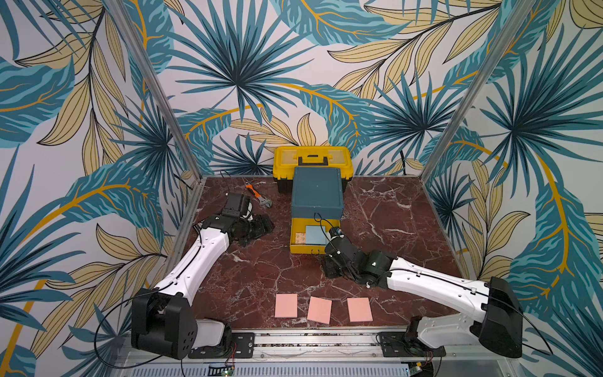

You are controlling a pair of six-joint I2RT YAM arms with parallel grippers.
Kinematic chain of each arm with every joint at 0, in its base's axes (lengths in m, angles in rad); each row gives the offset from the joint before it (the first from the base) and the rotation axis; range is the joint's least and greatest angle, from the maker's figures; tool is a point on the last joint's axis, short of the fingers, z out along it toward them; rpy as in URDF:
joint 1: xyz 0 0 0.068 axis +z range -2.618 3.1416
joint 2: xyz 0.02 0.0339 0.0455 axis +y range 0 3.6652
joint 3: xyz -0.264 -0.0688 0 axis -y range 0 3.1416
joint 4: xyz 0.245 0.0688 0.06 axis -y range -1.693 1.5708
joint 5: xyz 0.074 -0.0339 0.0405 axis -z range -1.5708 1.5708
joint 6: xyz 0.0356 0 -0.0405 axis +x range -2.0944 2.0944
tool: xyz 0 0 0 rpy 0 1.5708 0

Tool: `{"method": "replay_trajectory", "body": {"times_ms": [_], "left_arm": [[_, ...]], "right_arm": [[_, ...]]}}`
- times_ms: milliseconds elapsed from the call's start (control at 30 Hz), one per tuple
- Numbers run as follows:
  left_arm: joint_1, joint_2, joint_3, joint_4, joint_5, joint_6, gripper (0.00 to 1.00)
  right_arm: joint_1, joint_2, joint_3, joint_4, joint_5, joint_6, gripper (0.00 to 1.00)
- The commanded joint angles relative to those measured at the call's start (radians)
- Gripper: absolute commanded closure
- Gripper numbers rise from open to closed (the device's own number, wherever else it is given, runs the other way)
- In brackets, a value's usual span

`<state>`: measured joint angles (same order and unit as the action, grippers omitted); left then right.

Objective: Please put the sticky notes in the drawer by color
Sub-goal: Close the drawer in the storage box.

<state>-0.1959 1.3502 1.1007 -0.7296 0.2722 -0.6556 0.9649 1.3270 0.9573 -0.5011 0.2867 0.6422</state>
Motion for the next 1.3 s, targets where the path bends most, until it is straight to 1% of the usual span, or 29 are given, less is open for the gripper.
{"method": "replay_trajectory", "body": {"times_ms": [0, 133, 233, 300, 433, 567, 767, 1033, 1267], "left_arm": [[-0.003, 0.001, 0.017, 0.001, -0.005, -0.009, 0.13], [-0.004, 0.001, 0.015, 0.003, 0.000, -0.013, 0.13], [-0.002, -0.002, 0.014, 0.001, 0.001, -0.011, 0.13], [-0.003, -0.005, 0.013, -0.005, -0.003, -0.008, 0.13], [-0.003, -0.007, 0.012, -0.009, -0.007, -0.004, 0.13], [-0.003, -0.004, 0.012, -0.005, -0.001, -0.005, 0.13], [-0.003, 0.007, 0.022, -0.004, 0.002, -0.005, 0.13], [-0.003, 0.010, 0.030, -0.008, 0.005, -0.002, 0.13], [-0.003, 0.012, 0.036, -0.012, 0.005, 0.004, 0.12]], "right_arm": [[0.002, -0.007, -0.034, 0.067, 0.016, 0.043, 0.47], [0.003, 0.032, -0.041, 0.110, 0.054, 0.038, 0.53], [0.003, 0.066, -0.030, 0.135, 0.068, 0.021, 0.67], [0.003, 0.082, -0.019, 0.137, 0.077, 0.012, 0.73], [0.000, 0.100, -0.003, 0.132, 0.101, 0.004, 0.77], [-0.003, 0.107, 0.004, 0.133, 0.130, -0.008, 0.76], [-0.041, 0.140, 0.027, 0.142, 0.156, -0.045, 0.72], [-0.107, 0.207, 0.071, 0.207, 0.117, -0.099, 0.65], [-0.122, 0.281, 0.133, 0.264, 0.085, -0.121, 0.65]]}}
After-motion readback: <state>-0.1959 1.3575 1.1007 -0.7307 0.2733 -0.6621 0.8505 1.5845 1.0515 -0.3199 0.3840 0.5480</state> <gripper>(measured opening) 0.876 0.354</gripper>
